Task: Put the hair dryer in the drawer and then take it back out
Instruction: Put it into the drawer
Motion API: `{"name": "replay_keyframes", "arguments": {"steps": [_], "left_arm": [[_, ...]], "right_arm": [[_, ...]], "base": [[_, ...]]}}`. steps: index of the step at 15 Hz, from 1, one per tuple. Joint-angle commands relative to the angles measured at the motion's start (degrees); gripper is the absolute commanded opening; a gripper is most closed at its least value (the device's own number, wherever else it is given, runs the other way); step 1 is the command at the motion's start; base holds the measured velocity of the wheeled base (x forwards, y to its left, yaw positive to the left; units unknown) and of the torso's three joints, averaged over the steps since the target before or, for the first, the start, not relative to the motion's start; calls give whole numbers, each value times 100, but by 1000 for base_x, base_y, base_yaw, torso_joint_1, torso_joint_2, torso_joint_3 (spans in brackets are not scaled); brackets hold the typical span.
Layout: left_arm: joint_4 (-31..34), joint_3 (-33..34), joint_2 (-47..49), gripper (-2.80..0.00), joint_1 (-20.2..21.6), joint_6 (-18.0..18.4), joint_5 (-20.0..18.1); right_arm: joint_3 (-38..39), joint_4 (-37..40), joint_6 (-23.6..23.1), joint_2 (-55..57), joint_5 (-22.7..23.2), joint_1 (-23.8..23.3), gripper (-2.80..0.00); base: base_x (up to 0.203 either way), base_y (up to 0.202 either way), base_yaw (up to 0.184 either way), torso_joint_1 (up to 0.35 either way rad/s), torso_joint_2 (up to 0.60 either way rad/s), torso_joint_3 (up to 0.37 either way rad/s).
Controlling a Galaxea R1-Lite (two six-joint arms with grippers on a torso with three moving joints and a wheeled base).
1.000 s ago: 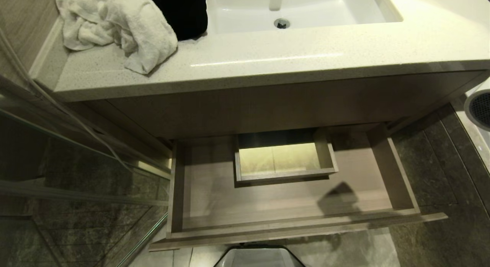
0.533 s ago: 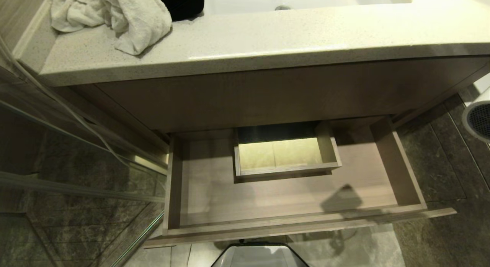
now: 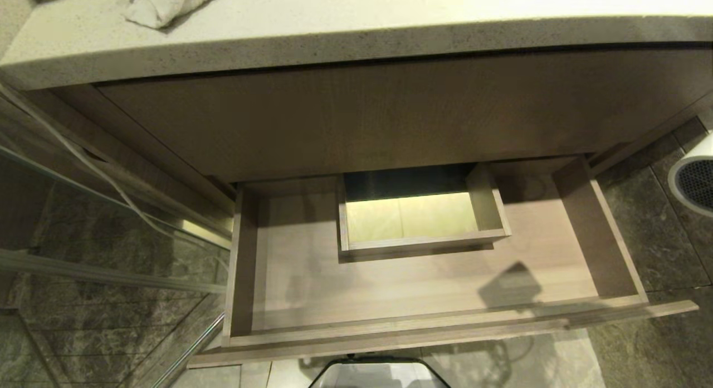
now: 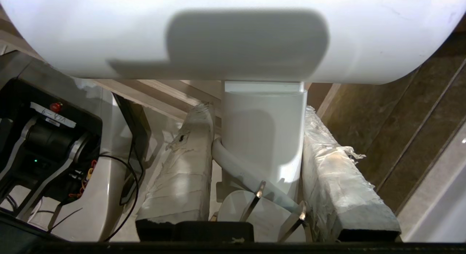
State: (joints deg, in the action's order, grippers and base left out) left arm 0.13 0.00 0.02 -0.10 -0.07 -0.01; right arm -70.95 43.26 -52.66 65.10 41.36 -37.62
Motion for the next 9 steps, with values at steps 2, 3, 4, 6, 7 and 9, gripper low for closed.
{"name": "replay_keyframes", "arguments": {"steps": [2, 3, 4, 6, 7, 9], "left_arm": [[-5, 4, -2, -280, 1, -1, 1], [-5, 4, -2, -280, 1, -1, 1], [-5, 6, -2, -280, 1, -1, 1], [-5, 1, -2, -280, 1, -1, 1], [-5, 0, -2, -280, 1, -1, 1], [-5, 9, -2, -280, 1, -1, 1]], "right_arm": [[55, 24, -33, 22, 14, 0, -280], [64, 24, -33, 38, 12, -8, -280], [66, 22, -33, 41, 6, -15, -280], [72, 19, -33, 97, 3, -97, -280], [64, 15, -33, 146, -40, -122, -280], [20, 15, -33, 244, -60, -131, -280]], "base": [[0, 0, 0, -271, 525, 257], [0, 0, 0, -271, 518, 235], [0, 0, 0, -271, 511, 242], [0, 0, 0, -268, 513, 243], [0, 0, 0, -255, 496, 232], [0, 0, 0, -258, 496, 233]]}}
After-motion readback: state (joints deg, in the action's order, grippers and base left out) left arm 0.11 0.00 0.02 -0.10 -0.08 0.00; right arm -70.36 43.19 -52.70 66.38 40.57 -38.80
